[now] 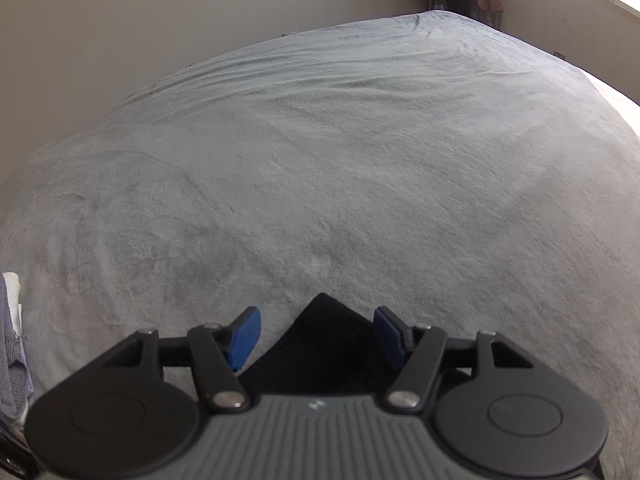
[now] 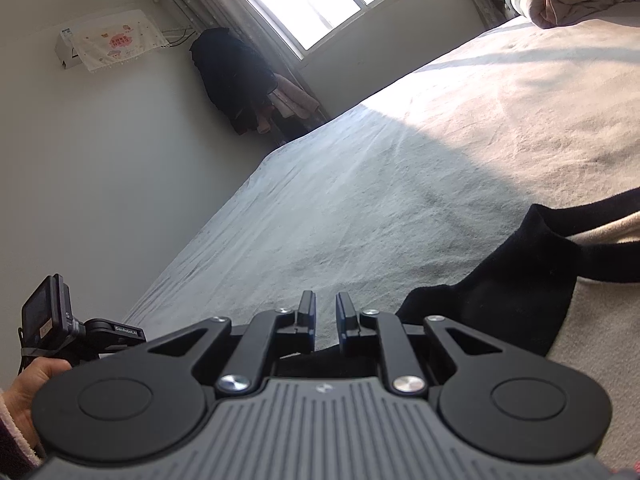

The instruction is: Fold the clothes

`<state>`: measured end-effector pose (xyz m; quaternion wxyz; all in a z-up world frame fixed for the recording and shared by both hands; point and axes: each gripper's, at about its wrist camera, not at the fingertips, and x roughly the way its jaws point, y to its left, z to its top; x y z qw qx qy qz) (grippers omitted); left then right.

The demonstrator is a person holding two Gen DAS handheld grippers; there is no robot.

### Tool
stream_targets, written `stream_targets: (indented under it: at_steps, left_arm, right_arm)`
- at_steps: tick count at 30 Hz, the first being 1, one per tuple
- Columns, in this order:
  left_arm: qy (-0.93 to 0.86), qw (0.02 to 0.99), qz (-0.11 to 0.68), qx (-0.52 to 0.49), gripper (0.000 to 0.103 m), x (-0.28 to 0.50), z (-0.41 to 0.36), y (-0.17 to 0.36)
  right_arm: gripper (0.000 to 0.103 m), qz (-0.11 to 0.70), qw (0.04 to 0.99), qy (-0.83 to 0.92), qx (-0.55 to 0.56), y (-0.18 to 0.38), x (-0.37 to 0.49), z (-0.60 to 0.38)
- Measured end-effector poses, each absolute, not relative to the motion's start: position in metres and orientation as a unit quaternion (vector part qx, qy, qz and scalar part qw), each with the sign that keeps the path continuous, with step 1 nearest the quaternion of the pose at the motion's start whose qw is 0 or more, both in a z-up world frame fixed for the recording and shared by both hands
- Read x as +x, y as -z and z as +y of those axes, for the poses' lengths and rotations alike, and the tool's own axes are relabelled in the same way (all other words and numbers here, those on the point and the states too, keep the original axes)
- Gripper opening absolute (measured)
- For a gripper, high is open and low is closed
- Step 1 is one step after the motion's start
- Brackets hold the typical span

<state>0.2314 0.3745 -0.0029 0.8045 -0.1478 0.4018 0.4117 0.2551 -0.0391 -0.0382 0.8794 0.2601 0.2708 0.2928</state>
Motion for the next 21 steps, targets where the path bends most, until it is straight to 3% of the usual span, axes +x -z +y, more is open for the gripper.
stream_targets:
  at_steps: [4,5,6,7,9,16,19,20,21]
  left_arm:
    - [-0.411,0.806,0.383,-0.186,0.052,0.224,0.388,0.018]
    - [-0.410,0.810,0.379,-0.182,0.040,0.223,0.388,0.020]
    - [-0.405,0.814,0.377,-0.174,0.019,0.225,0.386,0.020]
    - [-0.401,0.819,0.376,-0.167,0.008,0.227,0.383,0.018]
    - [-0.418,0.818,0.366,-0.149,0.006,0.230,0.377,0.012]
    - [-0.467,0.809,0.336,-0.118,0.006,0.230,0.382,0.007]
    - [-0.454,0.806,0.354,-0.135,0.014,0.232,0.386,0.013]
    - [-0.457,0.807,0.349,-0.136,0.029,0.230,0.384,0.011]
    - [-0.454,0.811,0.342,-0.134,0.055,0.227,0.379,0.008]
  right_arm:
    - [0.017,0.271,0.876,-0.290,0.274,0.038,0.257,-0.045]
    - [0.017,0.271,0.876,-0.289,0.277,0.038,0.257,-0.046]
    - [0.018,0.270,0.875,-0.288,0.280,0.038,0.257,-0.047]
    - [0.018,0.270,0.875,-0.287,0.282,0.037,0.257,-0.048]
    - [0.018,0.269,0.876,-0.284,0.283,0.036,0.257,-0.050]
    - [0.018,0.271,0.897,-0.254,0.240,0.032,0.256,-0.047]
    - [0.019,0.279,0.897,-0.254,0.229,0.035,0.258,-0.044]
    - [0.026,0.281,0.897,-0.255,0.227,0.036,0.258,-0.044]
    - [0.041,0.280,0.898,-0.255,0.224,0.035,0.258,-0.043]
